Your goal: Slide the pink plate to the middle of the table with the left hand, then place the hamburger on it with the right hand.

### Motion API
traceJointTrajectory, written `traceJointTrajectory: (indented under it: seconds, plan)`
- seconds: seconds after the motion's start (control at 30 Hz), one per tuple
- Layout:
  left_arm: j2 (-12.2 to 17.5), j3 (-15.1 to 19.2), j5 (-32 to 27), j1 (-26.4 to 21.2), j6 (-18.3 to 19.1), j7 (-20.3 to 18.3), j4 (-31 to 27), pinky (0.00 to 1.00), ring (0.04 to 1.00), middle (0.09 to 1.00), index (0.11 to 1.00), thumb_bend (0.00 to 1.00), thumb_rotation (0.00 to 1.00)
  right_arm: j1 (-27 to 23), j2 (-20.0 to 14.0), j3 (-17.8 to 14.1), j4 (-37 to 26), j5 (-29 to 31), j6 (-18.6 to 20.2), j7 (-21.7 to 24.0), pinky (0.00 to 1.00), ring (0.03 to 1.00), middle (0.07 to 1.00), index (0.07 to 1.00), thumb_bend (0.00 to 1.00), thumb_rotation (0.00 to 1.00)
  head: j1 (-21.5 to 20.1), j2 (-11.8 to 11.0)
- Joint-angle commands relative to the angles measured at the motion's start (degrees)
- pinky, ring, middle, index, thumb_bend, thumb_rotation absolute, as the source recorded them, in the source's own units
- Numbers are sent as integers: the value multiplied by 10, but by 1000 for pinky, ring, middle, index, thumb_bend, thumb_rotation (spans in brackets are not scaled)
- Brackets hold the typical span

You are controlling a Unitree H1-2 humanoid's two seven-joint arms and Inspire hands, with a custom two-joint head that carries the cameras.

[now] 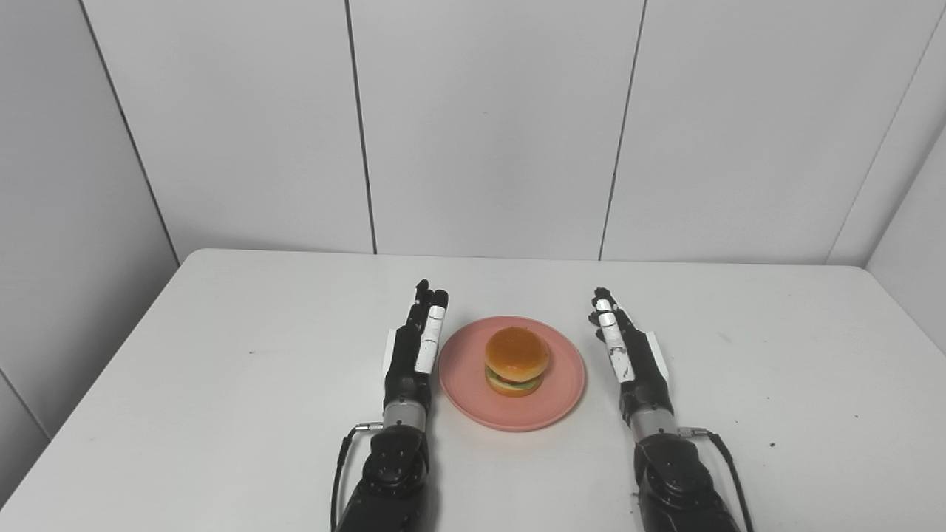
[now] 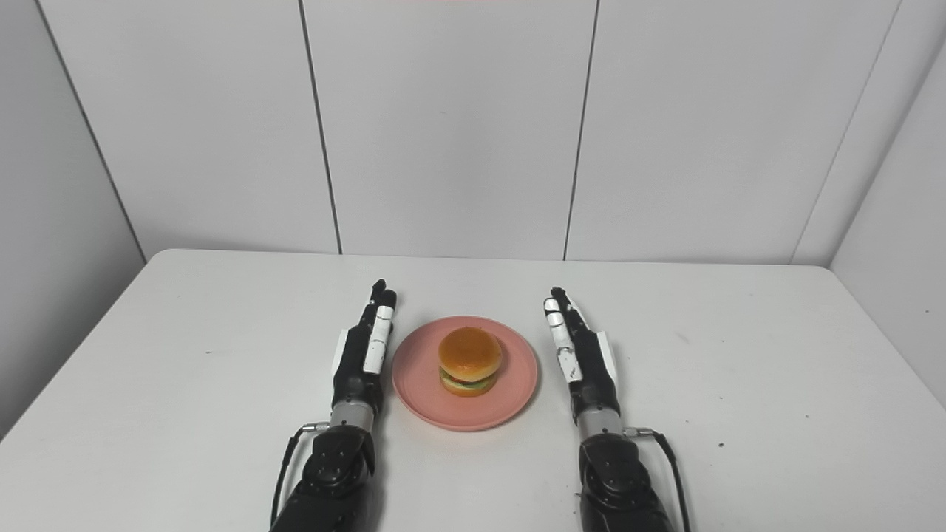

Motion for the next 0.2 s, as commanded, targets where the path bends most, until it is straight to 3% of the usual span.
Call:
traceJointTrajectory:
  seconds: [0.0, 0.17]
  plan:
    - [11, -1, 10, -8, -7, 12, 10, 1000, 1000, 982, 960, 863, 930, -5, -3, -2, 5, -1, -24, 4, 941, 908, 926, 907, 779, 1000, 0, 0]
    - [12, -1, 11, -9, -8, 14, 9, 991, 992, 974, 955, 871, 929, -6, -1, -4, 6, 6, -25, 8, 946, 914, 929, 911, 770, 1000, -1, 0]
